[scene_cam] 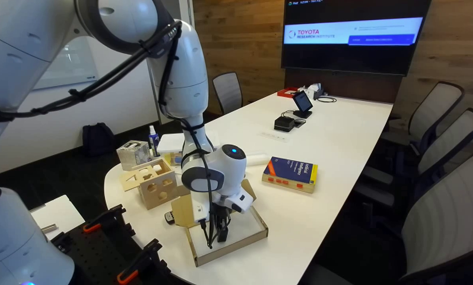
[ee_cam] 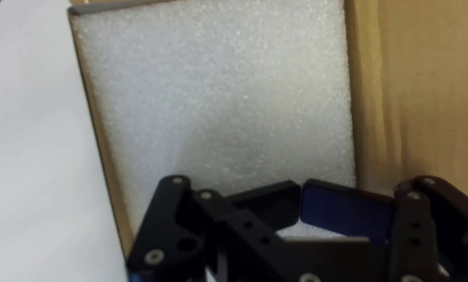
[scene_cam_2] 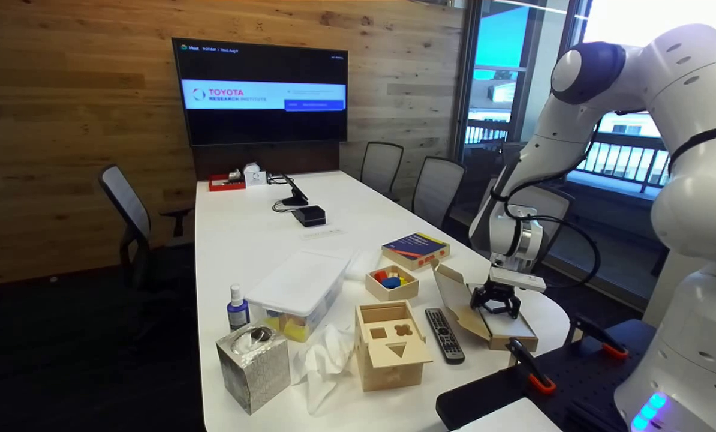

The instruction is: Remove the white paper from the box and put it on the table

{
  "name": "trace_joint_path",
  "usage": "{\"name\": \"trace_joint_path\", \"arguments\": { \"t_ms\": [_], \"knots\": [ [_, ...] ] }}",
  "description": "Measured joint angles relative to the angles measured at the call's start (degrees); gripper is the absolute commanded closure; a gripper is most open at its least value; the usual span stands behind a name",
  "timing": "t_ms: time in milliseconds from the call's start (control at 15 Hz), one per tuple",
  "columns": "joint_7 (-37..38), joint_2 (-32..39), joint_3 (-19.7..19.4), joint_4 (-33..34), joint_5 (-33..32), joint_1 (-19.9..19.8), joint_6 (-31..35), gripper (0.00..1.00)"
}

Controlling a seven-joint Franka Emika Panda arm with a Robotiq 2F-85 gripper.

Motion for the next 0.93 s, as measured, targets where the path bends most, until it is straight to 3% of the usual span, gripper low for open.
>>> {"name": "trace_joint_path", "arguments": {
  "t_ms": [133, 200, 333, 667, 933],
  "knots": [
    [0.0, -0.3, 1.1, -0.1, 0.0, -1.6, 0.0, 1.0],
    [0.0, -0.8, 1.5, -0.3, 0.0, -2.2, 0.0, 0.75],
    [0.0, -2.4, 2.0, -0.9, 0.0, -3.2, 0.0, 0.67],
    [-0.5, -8.4, 4.2, -4.1, 0.0, -5.5, -0.7, 0.3],
    [-3.7, -9.0, 8.3, -4.2, 0.4, -8.4, -3.2, 0.01]
  ]
}}
